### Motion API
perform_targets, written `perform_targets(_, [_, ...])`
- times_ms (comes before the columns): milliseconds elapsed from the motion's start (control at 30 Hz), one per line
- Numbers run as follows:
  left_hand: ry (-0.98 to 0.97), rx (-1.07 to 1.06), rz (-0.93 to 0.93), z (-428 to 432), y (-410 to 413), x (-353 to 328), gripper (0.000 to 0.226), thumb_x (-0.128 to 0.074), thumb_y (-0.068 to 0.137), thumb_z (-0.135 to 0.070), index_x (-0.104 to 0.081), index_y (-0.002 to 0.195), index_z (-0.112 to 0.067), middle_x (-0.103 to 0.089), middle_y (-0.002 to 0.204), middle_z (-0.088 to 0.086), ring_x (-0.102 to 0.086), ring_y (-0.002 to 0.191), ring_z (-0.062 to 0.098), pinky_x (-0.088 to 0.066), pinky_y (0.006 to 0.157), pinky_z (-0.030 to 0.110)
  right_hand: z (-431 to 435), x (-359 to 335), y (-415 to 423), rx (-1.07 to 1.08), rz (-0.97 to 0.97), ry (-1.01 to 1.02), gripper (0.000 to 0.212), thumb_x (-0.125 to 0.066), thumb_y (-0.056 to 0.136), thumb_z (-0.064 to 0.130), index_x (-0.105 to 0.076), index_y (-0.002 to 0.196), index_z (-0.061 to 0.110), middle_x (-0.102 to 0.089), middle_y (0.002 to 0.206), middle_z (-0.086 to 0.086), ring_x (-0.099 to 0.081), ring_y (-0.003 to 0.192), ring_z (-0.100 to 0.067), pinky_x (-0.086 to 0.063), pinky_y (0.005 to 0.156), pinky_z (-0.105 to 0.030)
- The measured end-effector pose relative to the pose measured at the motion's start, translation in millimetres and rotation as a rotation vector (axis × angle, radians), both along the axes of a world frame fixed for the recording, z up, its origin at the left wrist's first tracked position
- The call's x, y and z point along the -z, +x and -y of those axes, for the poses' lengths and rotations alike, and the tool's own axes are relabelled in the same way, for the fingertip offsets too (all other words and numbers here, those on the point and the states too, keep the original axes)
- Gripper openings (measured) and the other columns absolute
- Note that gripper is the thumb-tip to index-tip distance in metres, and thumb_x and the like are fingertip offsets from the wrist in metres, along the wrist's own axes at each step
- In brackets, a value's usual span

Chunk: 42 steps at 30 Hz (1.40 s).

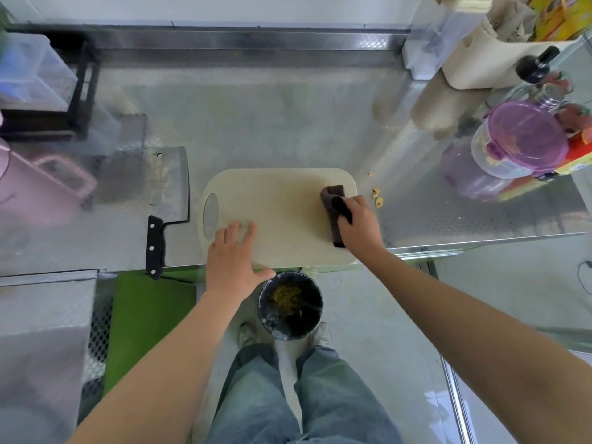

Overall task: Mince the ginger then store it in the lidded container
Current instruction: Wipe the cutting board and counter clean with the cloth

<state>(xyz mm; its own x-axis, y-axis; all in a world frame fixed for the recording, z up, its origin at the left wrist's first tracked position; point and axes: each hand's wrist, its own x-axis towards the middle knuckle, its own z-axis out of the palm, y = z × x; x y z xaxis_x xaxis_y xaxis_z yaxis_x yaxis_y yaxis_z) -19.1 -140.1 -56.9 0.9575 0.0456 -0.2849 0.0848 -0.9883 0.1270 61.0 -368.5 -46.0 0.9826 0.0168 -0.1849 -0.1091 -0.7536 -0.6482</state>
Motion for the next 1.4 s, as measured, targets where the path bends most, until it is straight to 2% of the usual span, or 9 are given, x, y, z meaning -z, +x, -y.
perform_targets(67, [-0.043, 0.003, 0.020, -7.0, -1.2, 0.0, 0.098, -0.067, 0.074, -0.062, -0.023, 0.150, -0.019, -0.029, 0.147, 0.005, -0.029, 0.131, 0.027, -0.036, 0.106, 0.038, -6.4, 8.2, -1.1, -0.035, 0.016, -0.031, 0.042, -0.048, 0.088, -0.002, -0.061, 0.126, 0.009, -0.054, 0.114, -0.010, -0.050, 0.102, -0.024, -0.041, 0.086, -0.028])
perform_targets(233, [-0.089, 0.015, 0.048, -14.6, 0.7, -3.0, 0.091, -0.075, 0.071, -0.053, -0.034, 0.146, -0.019, -0.036, 0.144, 0.004, -0.033, 0.129, 0.026, -0.039, 0.102, 0.038, -22.1, 0.7, -25.2, -0.457, -0.084, 0.046, 0.023, -0.055, 0.083, 0.005, -0.071, 0.099, 0.007, -0.057, 0.088, -0.005, -0.052, 0.081, -0.022, -0.041, 0.073, -0.029])
perform_targets(467, [-0.020, -0.080, -0.014, -15.5, -2.8, -2.0, 0.093, -0.067, 0.069, -0.068, -0.026, 0.147, -0.038, -0.014, 0.154, 0.024, -0.009, 0.144, 0.037, -0.014, 0.118, 0.045, -29.2, 7.8, 51.1, -0.082, -0.009, -0.053, 0.043, -0.045, 0.091, 0.000, -0.057, 0.131, 0.012, -0.052, 0.117, -0.013, -0.049, 0.107, -0.031, -0.041, 0.093, -0.034])
perform_targets(600, [-0.053, -0.105, -0.048, -16.7, -0.4, -6.0, 0.097, -0.069, 0.066, -0.069, -0.025, 0.147, -0.040, -0.013, 0.156, 0.021, -0.010, 0.145, 0.034, -0.023, 0.115, 0.040, -55.5, 14.3, 17.5, -0.291, 0.004, 0.014, 0.045, -0.049, 0.080, -0.010, -0.069, 0.115, 0.012, -0.057, 0.110, -0.013, -0.046, 0.102, -0.026, -0.027, 0.082, -0.020])
perform_targets(733, [-0.078, -0.111, -0.039, -17.7, 0.4, -7.8, 0.098, -0.072, 0.063, -0.069, -0.029, 0.146, -0.040, -0.017, 0.155, 0.020, -0.014, 0.144, 0.033, -0.027, 0.113, 0.041, -56.7, -1.8, 14.0, -0.623, -0.082, 0.021, 0.033, -0.051, 0.076, 0.000, -0.074, 0.099, 0.004, -0.063, 0.094, -0.016, -0.057, 0.090, -0.030, -0.038, 0.075, -0.026])
perform_targets(933, [-0.103, -0.139, -0.072, -16.6, 0.8, -8.0, 0.111, -0.073, 0.063, -0.066, -0.017, 0.150, -0.026, -0.009, 0.159, 0.018, -0.007, 0.148, 0.029, -0.036, 0.107, 0.041, -61.0, 4.6, 75.4, -0.149, -0.013, -0.086, 0.047, -0.044, 0.089, -0.001, -0.058, 0.131, 0.014, -0.053, 0.120, -0.011, -0.052, 0.108, -0.031, -0.045, 0.090, -0.034])
perform_targets(1133, [-0.132, -0.187, -0.089, -16.9, 2.0, -7.2, 0.134, -0.075, 0.060, -0.065, 0.002, 0.150, -0.003, -0.007, 0.160, 0.015, -0.004, 0.148, 0.024, -0.035, 0.109, 0.036, -82.7, 15.7, 30.8, -0.486, -0.079, 0.095, 0.044, -0.046, 0.077, -0.014, -0.073, 0.105, 0.008, -0.062, 0.105, -0.015, -0.054, 0.101, -0.028, -0.037, 0.085, -0.025])
perform_targets(1300, [-0.148, -0.178, -0.086, -15.8, 2.1, -9.4, 0.133, -0.077, 0.058, -0.065, -0.003, 0.148, 0.000, -0.014, 0.158, 0.019, -0.009, 0.148, 0.029, -0.035, 0.110, 0.038, -67.9, 5.7, 4.3, -0.849, -0.339, -0.070, 0.033, -0.047, 0.077, -0.006, -0.071, 0.097, 0.004, -0.066, 0.098, -0.009, -0.056, 0.091, -0.025, -0.046, 0.083, -0.034])
perform_targets(1400, [-0.116, -0.127, -0.126, -16.5, 4.8, -12.5, 0.121, -0.077, 0.065, -0.060, -0.008, 0.147, -0.003, -0.008, 0.158, 0.020, -0.006, 0.148, 0.031, -0.035, 0.110, 0.039, -61.8, -4.9, 23.0, -0.624, -0.197, 0.064, 0.037, -0.046, 0.075, -0.008, -0.072, 0.099, 0.003, -0.065, 0.097, -0.013, -0.053, 0.088, -0.022, -0.041, 0.077, -0.030])
